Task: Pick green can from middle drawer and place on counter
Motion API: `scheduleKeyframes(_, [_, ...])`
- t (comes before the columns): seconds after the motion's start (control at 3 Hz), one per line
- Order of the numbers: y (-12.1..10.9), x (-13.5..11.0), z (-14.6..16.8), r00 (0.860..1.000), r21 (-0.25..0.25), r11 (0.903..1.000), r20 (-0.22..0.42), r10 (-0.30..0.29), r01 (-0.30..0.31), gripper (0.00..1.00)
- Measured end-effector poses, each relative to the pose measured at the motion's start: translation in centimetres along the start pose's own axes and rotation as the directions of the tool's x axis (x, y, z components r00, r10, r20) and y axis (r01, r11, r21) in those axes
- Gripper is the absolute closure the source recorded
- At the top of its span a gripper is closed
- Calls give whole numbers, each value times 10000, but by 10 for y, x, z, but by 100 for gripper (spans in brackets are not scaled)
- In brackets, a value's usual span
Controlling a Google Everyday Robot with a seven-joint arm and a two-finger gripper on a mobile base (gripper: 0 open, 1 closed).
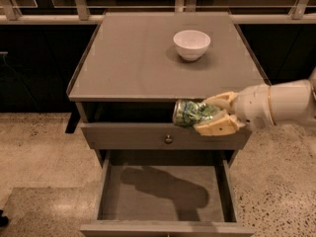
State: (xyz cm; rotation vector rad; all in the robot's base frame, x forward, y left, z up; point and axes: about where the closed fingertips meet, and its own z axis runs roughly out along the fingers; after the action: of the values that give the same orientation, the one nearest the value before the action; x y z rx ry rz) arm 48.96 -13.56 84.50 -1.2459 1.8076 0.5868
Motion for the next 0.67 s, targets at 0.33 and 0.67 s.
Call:
scheduleKeyframes(0.33, [-27, -17, 0, 9957, -143, 9999, -919, -86, 73, 100])
scheduleKeyframes(0.67, [-51, -24, 1, 9890, -273, 9996, -1476, -116, 76, 100])
